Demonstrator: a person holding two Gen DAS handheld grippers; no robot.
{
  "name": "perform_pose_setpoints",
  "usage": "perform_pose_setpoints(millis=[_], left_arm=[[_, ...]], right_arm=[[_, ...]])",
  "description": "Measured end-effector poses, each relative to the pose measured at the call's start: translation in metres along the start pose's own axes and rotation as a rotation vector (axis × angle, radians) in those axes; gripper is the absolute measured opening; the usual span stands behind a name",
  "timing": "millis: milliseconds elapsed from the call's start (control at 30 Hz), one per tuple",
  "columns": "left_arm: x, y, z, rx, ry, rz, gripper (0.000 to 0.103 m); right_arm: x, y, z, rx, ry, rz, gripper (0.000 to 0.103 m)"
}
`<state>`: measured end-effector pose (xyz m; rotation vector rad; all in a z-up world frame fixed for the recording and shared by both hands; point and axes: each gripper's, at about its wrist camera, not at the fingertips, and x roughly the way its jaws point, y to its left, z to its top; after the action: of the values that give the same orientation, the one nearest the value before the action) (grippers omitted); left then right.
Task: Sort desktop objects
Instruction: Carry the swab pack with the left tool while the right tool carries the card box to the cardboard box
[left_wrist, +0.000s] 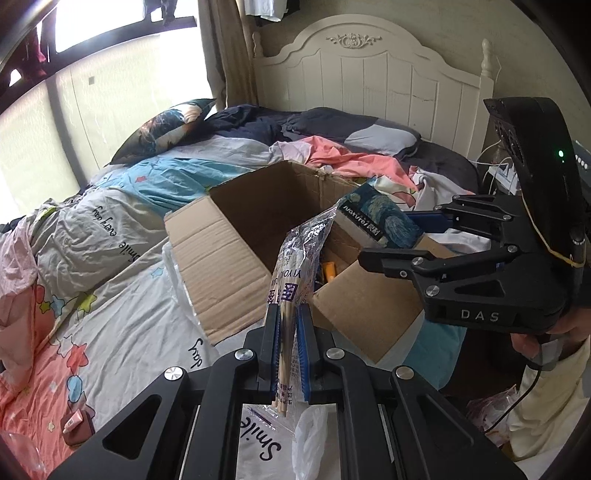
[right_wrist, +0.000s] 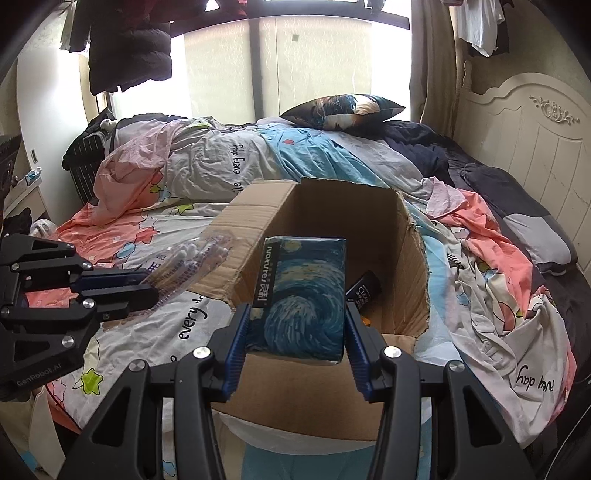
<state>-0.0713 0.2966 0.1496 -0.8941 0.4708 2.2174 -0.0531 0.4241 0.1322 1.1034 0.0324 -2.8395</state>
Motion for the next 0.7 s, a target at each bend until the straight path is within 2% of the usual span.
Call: perform_pose_setpoints(millis=[400,500,700], left_arm=[[0.048,-0.003,0.037,-0.02,0.027,-0.041,0.009],[0.058,-0.005,0.048,-0.013,0.027,-0.024,0.009],[0.076,-0.01,0.054,-0.006,0.037,-0.046,0.009]], right_arm=[[0.024,-0.037,-0.004,0.038,0.03,-0.015,0.045],[0.029,-0.04,-0.001,0.039,0.031,-0.016,0.045],[0.04,-0.046,0.004,0.039,0.036,-0.019,0.045]])
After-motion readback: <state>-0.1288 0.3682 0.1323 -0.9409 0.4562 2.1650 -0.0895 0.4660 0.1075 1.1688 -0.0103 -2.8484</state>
